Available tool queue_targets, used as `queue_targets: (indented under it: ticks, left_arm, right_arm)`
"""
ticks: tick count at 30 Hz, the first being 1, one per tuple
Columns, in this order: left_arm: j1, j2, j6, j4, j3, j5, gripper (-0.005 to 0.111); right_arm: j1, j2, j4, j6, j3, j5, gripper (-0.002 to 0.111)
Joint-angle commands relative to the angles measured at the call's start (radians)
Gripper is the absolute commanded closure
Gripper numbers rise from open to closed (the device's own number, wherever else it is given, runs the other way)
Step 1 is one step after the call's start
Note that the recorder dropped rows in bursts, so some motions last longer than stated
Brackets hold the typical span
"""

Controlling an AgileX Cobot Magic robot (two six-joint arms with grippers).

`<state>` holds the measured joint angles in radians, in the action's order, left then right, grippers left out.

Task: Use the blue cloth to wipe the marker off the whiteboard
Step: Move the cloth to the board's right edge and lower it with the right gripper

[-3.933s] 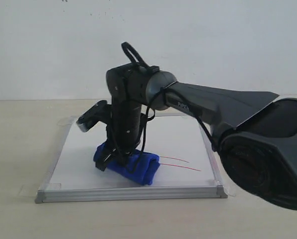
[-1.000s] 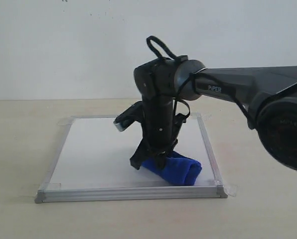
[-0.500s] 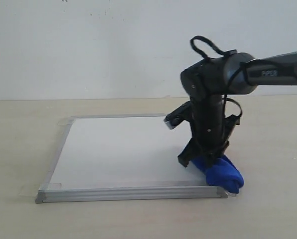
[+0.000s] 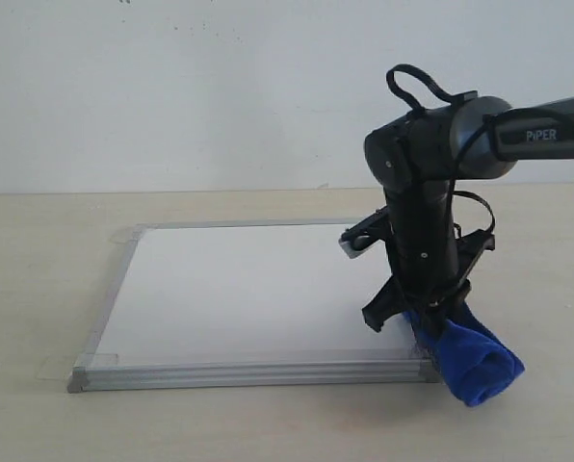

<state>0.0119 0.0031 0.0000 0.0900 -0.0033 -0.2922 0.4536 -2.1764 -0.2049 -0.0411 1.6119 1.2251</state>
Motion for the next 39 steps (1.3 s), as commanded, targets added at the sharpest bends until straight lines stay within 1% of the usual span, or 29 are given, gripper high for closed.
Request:
queue_targets:
  ticks: [1,5,8,15,20,23,25,30,34,39]
  left_arm:
    - [-0.002,-0.003,0.0,-0.001,0.003,0.003,0.103]
    - [-0.002,-0.003,0.0,-0.001,0.003,0.003,0.103]
    - [-0.002,-0.003,0.0,-0.001,0.003,0.003,0.103]
    - [-0.002,-0.003,0.0,-0.001,0.003,0.003,0.103]
    - [-0.002,-0.003,0.0,-0.001,0.003,0.003,0.103]
    - [-0.002,-0.003,0.0,-0.001,0.003,0.003,0.103]
    - [-0.002,-0.003,0.0,-0.001,0.003,0.003,0.103]
    - [-0.002,-0.003,0.0,-0.001,0.003,0.003,0.103]
    - [-0.002,-0.003,0.0,-0.001,0.003,0.003,0.103]
    - [-0.002,-0.003,0.0,-0.001,0.003,0.003,0.103]
  right_arm:
    - [0.048,0.014,0.022,-0.012,0.106,-0.026,0.108]
    - [0.084,0.014,0.048,-0.013,0.216,-0.042,0.108]
    - [0.106,0.014,0.062,-0.013,0.268,-0.071,0.108]
    - [0.117,-0.001,0.151,-0.036,0.283,-0.121,0.108]
    - [0.111,-0.029,0.122,-0.013,0.283,-0.116,0.108]
    - [0.086,-0.029,0.026,0.112,0.283,-0.111,0.108]
    - [0.053,-0.029,0.001,0.14,0.283,-0.089,0.108]
    - [-0.052,-0.031,0.005,0.176,0.283,-0.012,0.108]
    - [-0.121,-0.031,0.014,0.258,0.283,-0.004,0.108]
    - [-0.154,-0.031,0.092,0.275,0.283,-0.004,0.108]
